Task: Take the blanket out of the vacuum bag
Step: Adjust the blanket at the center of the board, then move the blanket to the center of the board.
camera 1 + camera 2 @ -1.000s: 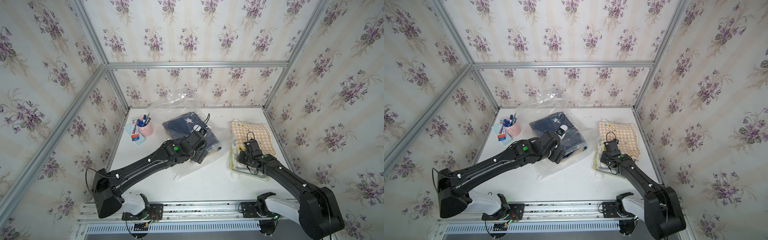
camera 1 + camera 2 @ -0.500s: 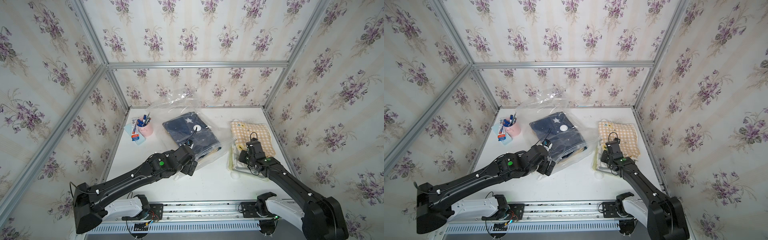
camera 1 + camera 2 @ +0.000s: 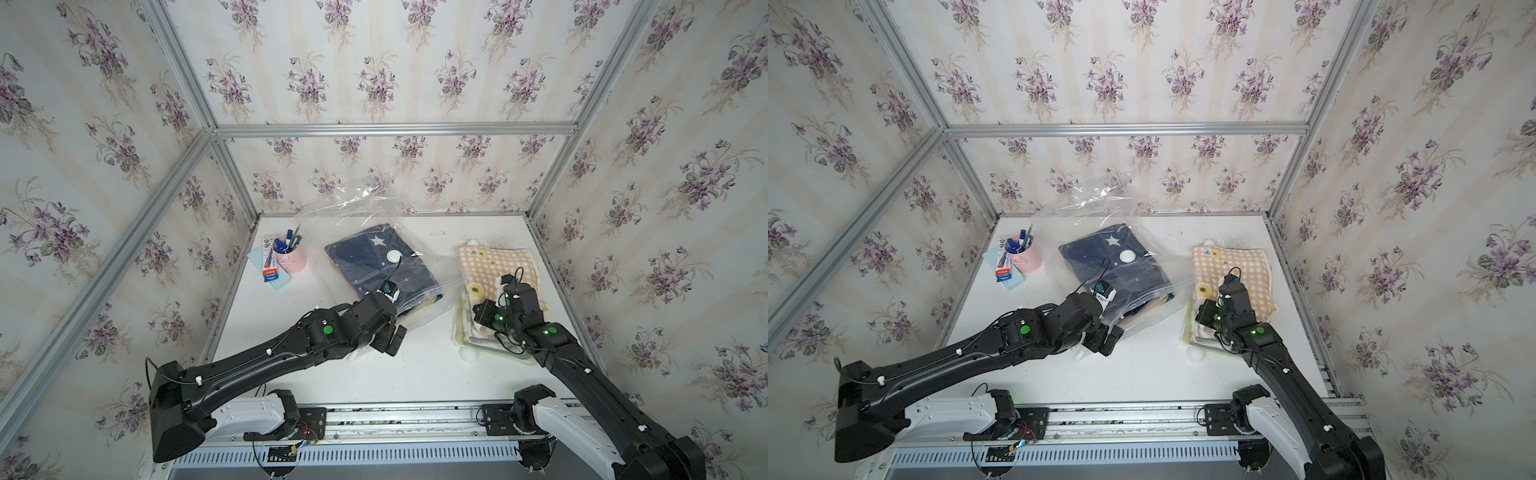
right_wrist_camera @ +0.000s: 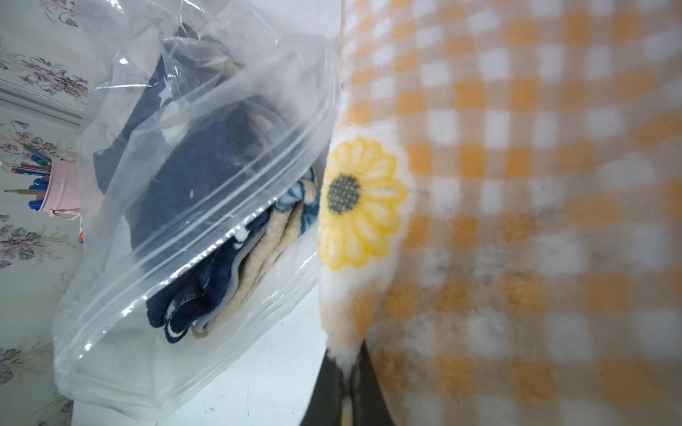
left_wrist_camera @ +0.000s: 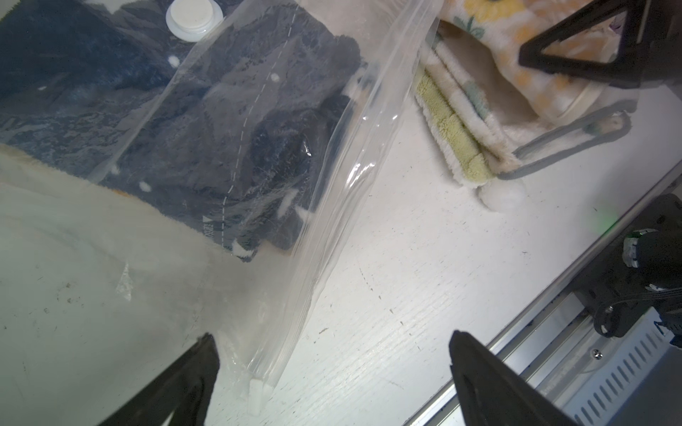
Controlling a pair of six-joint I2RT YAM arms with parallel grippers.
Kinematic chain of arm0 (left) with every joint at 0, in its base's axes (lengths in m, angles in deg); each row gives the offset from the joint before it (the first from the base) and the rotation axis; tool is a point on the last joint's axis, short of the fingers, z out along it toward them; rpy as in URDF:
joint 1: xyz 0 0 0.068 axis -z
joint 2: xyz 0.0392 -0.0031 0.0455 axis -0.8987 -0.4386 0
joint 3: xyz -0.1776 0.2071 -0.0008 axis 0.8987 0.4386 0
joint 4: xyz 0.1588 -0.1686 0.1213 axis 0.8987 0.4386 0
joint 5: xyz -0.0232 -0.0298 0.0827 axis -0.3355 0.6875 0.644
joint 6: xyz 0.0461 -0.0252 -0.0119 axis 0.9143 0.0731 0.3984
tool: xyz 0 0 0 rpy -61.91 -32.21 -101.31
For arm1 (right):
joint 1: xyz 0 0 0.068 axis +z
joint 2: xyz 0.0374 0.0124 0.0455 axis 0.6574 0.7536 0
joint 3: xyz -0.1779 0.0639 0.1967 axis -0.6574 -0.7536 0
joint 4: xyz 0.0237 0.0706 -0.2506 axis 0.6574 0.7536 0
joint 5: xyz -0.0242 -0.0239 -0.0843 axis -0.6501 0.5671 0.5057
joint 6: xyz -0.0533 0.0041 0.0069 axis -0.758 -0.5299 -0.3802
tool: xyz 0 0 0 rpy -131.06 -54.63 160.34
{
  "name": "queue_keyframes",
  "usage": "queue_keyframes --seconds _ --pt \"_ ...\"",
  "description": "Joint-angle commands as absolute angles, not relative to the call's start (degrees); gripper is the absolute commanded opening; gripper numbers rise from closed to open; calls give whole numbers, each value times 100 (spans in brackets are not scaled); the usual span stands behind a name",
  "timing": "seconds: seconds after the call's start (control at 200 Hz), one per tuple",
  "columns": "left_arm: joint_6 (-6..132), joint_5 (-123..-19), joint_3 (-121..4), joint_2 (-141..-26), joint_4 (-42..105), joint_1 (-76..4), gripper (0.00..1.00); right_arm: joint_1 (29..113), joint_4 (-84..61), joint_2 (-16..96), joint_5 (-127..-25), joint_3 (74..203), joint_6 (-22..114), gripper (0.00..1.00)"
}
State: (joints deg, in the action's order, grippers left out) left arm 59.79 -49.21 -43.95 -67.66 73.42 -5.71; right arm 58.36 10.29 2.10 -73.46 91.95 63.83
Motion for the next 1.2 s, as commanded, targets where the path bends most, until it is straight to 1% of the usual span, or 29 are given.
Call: queue_keyframes --seconds 0.0,0.155,0.175,0.24,0.295,0.345,0.445,0.539,0.749,0.874,0.954,1.124,1.194 --pt "6004 -4987 -4421 -6764 7241 -572 100 5851 501 321 -7868 8945 6751 0" --pt "5957 -5098 -4424 -6793 7226 -558 100 5852 -114 614 -8133 8585 6968 0" --pt "5960 -5094 -4416 -6792 7223 -553 100 5851 -140 677 -8134 8574 6977 1" --pt "5958 -5081 -4416 -6786 7227 -551 100 5850 -204 817 -8140 8547 7000 13" --pt "5954 -5084 -4425 -6785 7241 -550 100 5850 -231 852 -8218 8545 7018 14" --pt "5954 -5104 -4425 -6776 7256 -545 100 5859 -183 843 -8302 8600 7018 19" --pt "5953 -5124 -4394 -6758 7258 -545 100 5855 267 653 -8192 8906 6980 39" --pt "5956 -5137 -4414 -6747 7275 -545 100 5852 833 252 -7949 9254 6958 46" --pt "6008 -5164 -4398 -6706 7153 -545 100 5786 1995 -398 -6675 9993 6907 51" --pt "6006 -5245 -4368 -6693 7080 -545 100 5562 2215 -514 -6436 10156 6924 52" --pt "5961 -5239 -4319 -6687 7043 -545 100 5383 2124 -633 -6507 9936 7115 51" --pt "5850 -5282 -4199 -6641 6983 -545 100 4916 1651 -1085 -6633 8892 7776 50" --pt "5816 -5282 -4154 -6588 6991 -545 100 4649 1466 -1243 -6863 8477 7943 50"
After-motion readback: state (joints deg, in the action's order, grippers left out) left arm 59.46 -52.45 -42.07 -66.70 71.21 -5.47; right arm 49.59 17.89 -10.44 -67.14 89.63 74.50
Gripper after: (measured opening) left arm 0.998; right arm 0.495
